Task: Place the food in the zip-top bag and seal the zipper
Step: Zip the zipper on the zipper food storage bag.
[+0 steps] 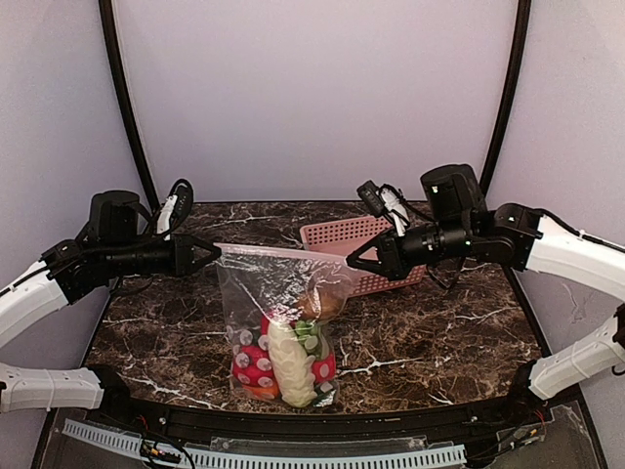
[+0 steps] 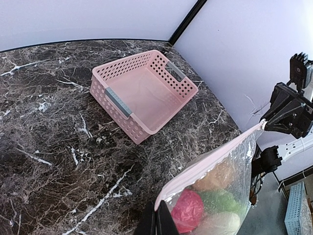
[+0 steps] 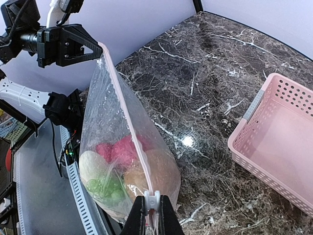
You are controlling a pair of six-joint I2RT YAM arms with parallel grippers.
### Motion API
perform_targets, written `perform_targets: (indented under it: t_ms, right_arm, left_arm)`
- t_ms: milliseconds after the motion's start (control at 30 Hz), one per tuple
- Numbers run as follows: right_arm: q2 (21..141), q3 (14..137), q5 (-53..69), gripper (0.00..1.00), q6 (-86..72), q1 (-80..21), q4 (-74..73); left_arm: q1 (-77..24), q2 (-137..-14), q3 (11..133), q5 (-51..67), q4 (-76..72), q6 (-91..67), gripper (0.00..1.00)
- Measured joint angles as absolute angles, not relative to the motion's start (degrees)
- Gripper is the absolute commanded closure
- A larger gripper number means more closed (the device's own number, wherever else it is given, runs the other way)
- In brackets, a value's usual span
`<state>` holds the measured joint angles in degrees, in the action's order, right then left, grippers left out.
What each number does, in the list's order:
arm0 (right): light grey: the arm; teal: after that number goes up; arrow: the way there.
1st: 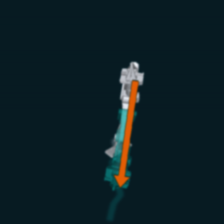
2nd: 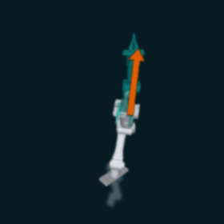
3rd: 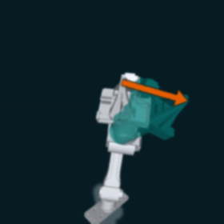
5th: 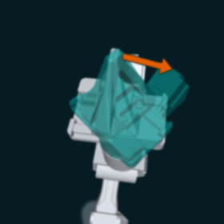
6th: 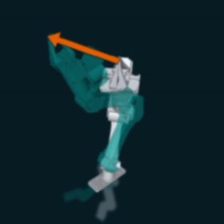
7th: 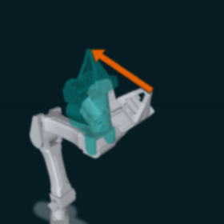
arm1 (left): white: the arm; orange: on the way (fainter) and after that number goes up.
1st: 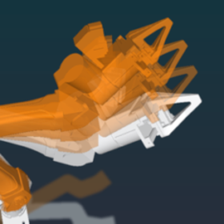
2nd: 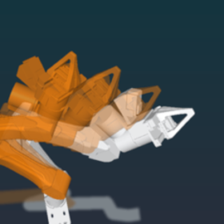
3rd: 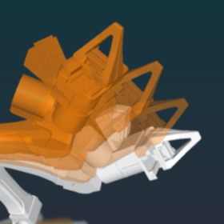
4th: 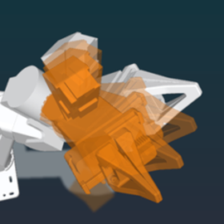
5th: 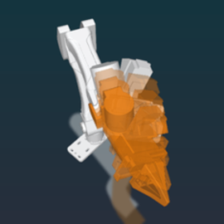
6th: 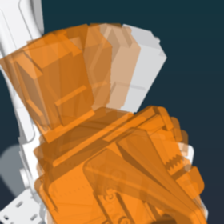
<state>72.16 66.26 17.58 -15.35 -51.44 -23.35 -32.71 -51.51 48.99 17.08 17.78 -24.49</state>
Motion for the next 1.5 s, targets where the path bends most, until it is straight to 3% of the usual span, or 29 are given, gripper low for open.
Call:
perform_targets:
  t_ms: [833,1033,1133,1233,1300,1367,1500]
  right_arm:
    - [69.7,65.1,16.5,0.99,-15.4,-50.8,-24.9]
    - [69.4,65.1,16.2,0.47,-15.6,-50.3,-26.0]
    - [68.9,65.1,15.9,0.24,-16.2,-49.8,-26.4]
    - [68.7,65.1,15.1,0.12,-16.3,-49.6,-26.4]
    - [68.7,65.1,14.5,0.06,-17.0,-49.6,-26.6]
    - [68.7,65.1,13.8,0.01,-17.5,-49.5,-26.6]
    - [68.7,65.1,12.3,0.01,-18.7,-48.4,-26.6]
  left_arm:
    - [-31.9,-51.5,49.0,18.2,17.8,-24.4,0.99]
    - [-31.0,-51.5,49.0,18.5,17.9,-24.0,0.99]
    - [-30.2,-52.1,49.0,17.9,17.9,-23.9,0.8]
    - [-30.1,-53.1,49.0,17.5,17.7,-23.7,0.4]
    - [-30.1,-53.7,49.1,17.3,17.6,-23.4,0.19]
    - [-30.1,-54.0,49.2,17.0,17.6,-23.1,0.06]
    - [-29.9,-54.0,49.5,15.8,17.8,-22.8,0.01]
